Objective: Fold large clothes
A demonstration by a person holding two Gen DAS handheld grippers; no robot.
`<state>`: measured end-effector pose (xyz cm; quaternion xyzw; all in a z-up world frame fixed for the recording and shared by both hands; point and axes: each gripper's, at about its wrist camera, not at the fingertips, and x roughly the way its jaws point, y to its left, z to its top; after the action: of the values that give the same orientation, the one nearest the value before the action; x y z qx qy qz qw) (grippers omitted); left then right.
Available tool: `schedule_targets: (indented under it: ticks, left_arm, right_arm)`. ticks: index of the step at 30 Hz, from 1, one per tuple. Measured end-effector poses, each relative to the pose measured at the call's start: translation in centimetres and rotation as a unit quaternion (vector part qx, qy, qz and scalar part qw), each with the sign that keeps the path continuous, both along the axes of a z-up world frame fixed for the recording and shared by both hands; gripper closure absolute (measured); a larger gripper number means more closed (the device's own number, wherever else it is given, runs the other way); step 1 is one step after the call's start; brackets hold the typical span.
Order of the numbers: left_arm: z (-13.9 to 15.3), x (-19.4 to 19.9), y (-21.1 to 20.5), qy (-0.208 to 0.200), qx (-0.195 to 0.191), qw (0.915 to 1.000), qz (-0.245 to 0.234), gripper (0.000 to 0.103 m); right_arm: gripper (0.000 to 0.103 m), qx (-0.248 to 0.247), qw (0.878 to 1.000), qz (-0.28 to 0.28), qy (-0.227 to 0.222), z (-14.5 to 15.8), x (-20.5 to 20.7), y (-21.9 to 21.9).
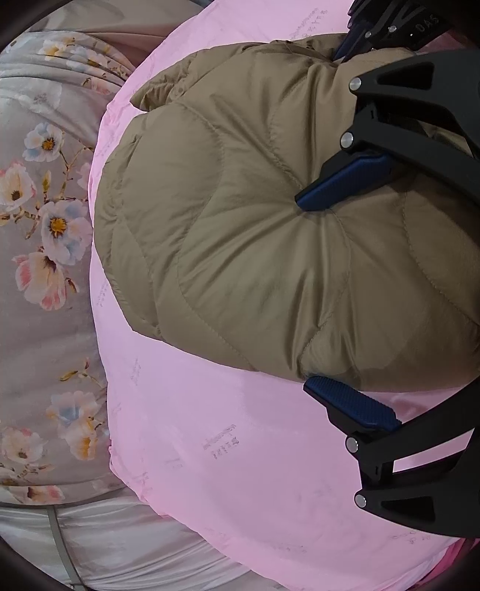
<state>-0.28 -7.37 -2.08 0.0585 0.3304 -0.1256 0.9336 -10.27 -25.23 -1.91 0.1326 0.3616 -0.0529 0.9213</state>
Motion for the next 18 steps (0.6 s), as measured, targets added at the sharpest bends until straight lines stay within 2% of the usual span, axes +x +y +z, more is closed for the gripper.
schedule_targets:
  ticks: [10, 15, 18]
  left_arm:
    - [0.1, 0.0, 0.1, 0.007, -0.002, 1.0000, -0.002, 0.013]
    - [1.2, 0.5, 2.2, 0.065, -0.038, 0.9967, -0.029, 0.013]
    - [1.8, 1.0, 4.0, 0.098, -0.076, 0.9913, -0.044, 0.013]
  right_arm:
    - [0.085, 0.002, 1.000, -0.009, 0.003, 0.0, -0.1, 0.6]
    - [0.080, 0.045, 0.999, -0.004, 0.024, 2.0, -0.3, -1.0]
    - [0.068, 0.088, 0.996, -0.002, -0.002, 4.2, -1.0, -3.1]
